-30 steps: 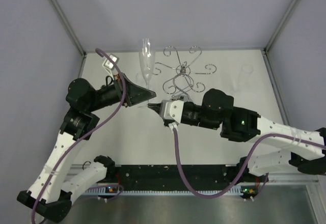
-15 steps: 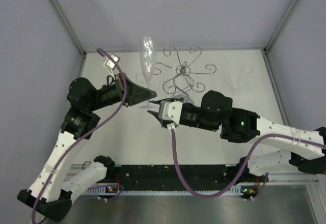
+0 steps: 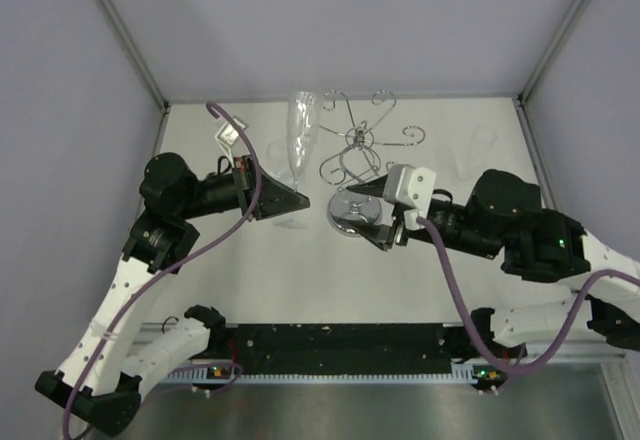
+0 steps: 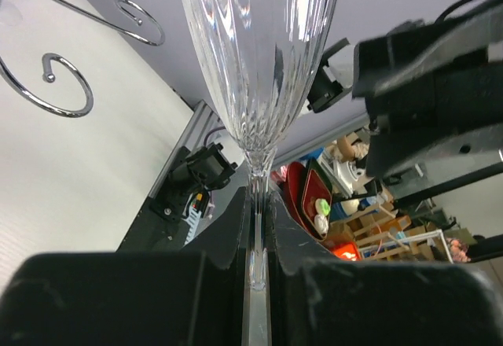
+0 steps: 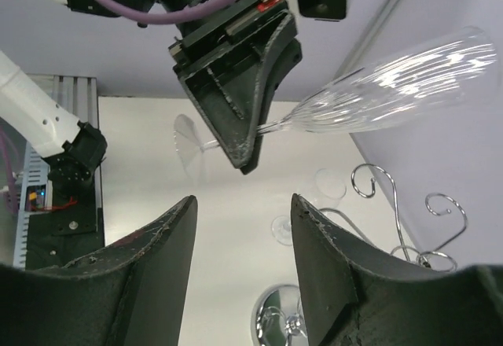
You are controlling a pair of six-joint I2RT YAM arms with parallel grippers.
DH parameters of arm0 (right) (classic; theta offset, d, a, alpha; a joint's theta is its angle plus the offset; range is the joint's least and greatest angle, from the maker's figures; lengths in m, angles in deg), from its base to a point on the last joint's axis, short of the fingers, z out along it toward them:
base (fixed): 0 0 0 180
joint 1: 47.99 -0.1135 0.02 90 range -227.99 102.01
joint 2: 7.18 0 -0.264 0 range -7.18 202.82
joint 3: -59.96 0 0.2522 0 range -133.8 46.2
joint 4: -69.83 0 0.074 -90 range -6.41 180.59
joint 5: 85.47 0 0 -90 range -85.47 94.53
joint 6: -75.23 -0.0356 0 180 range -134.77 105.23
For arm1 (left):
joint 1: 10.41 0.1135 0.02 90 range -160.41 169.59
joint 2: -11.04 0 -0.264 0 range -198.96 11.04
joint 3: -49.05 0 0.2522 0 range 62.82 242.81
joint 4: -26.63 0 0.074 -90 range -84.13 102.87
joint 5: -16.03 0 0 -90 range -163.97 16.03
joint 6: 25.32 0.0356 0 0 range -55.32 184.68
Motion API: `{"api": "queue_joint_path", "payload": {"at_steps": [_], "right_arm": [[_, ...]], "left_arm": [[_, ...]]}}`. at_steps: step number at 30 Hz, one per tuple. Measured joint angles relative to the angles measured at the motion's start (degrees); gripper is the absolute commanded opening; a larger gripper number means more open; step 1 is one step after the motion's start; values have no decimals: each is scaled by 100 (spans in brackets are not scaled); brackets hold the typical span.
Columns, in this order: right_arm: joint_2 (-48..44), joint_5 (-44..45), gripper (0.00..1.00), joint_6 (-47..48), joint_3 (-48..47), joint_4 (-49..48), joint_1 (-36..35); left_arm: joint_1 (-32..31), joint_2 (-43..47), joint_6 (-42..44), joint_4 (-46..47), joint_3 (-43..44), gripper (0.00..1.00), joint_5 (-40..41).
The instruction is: Take the wine glass off the wine glass rack
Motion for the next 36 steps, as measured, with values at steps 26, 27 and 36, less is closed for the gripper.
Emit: {"api": "queue_joint_path", "payload": {"at_steps": [26, 27, 36], "right_arm": [[234, -612, 54, -1738, -1777, 2096, 413], [271, -730, 54, -1792, -1823, 2120, 437], [638, -1816, 54, -2258, -1906, 2343, 601]], "left_arm": [[-264, 1158, 2546, -1427, -1425, 0, -1792], [-328, 1209, 2612, -1451, -1469, 0, -1810], [-831, 1685, 3038, -1517, -1622, 0, -1902]]}}
